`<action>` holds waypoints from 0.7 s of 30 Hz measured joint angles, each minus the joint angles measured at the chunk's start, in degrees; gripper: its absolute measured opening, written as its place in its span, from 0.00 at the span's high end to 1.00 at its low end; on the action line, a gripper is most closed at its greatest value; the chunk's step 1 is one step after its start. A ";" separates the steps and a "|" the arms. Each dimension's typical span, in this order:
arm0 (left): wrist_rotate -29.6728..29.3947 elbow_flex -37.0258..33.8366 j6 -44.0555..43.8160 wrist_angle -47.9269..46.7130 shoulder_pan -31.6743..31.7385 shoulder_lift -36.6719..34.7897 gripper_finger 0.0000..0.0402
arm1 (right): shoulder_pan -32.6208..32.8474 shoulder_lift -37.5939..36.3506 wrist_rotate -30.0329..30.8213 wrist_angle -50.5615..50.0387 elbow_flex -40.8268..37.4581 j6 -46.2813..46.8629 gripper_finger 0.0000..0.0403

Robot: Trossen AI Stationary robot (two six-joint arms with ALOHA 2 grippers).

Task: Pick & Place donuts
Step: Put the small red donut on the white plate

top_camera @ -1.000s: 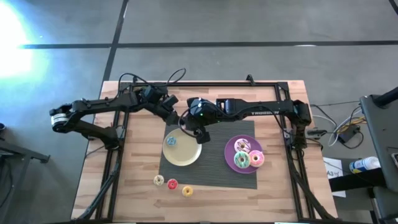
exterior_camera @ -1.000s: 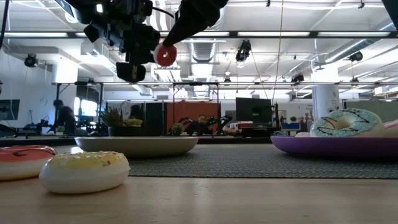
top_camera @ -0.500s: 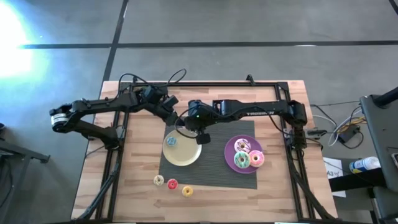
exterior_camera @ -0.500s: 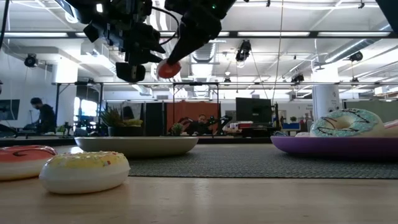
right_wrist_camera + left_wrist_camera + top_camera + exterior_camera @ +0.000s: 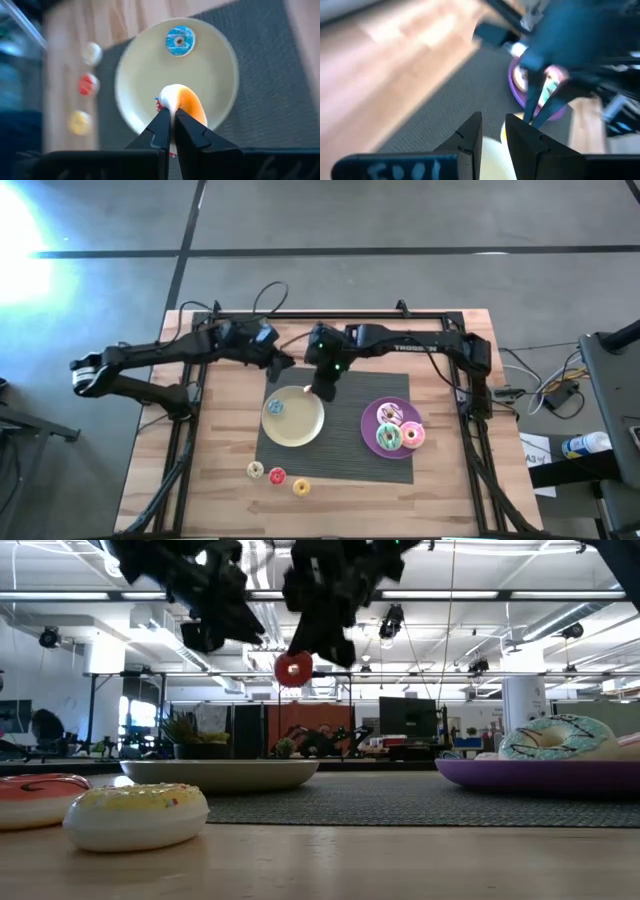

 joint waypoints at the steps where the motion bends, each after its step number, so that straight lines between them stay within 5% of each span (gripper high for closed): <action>1: -3.22 0.00 0.86 0.04 -1.37 -1.31 0.85 | -0.69 0.00 -2.85 3.20 -1.68 3.63 0.98; 5: -16.47 -0.41 4.33 0.11 -9.04 -7.08 0.85 | -1.57 0.00 -9.07 16.21 -8.46 17.20 0.98; 13: -40.79 -0.50 8.96 0.13 -23.77 -13.13 0.85 | -0.98 0.04 -9.53 25.15 -19.10 28.58 0.97; 21: -45.43 -0.51 9.18 0.11 -26.44 -13.05 0.85 | 0.59 0.07 -6.54 28.49 -24.62 34.81 0.97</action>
